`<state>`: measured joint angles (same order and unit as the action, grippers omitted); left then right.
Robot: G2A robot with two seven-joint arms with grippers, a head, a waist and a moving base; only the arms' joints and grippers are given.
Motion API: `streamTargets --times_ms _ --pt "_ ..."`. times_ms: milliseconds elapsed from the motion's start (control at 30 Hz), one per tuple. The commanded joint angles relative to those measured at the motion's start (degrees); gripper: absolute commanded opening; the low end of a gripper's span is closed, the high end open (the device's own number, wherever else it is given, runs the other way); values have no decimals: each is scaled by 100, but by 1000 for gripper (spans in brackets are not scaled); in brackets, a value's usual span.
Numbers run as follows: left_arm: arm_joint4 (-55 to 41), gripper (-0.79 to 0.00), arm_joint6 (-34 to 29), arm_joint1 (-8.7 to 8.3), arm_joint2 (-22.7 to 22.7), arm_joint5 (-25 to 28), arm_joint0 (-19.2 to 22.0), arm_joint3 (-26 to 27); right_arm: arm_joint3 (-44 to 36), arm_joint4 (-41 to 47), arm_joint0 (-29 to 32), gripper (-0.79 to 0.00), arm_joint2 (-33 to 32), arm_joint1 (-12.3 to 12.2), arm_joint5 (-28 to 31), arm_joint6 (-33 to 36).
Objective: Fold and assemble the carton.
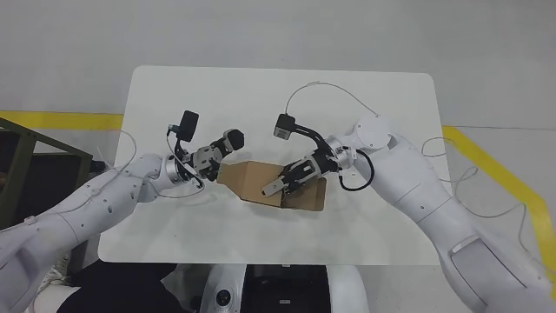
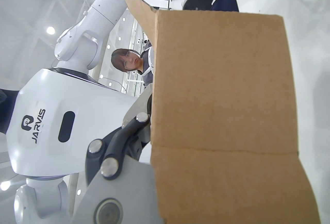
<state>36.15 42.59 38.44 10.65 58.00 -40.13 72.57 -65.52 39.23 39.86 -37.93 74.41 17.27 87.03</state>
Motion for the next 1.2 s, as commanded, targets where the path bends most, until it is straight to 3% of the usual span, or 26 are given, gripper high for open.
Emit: streamTargets --times_ms 0,1167 --pt "69 0 41 3 -67 0 48 14 -4 5 -4 -785 2 -1 -2 2" --pt "444 0 98 60 -91 0 324 32 -47 43 -12 -785 89 3 28 -28"
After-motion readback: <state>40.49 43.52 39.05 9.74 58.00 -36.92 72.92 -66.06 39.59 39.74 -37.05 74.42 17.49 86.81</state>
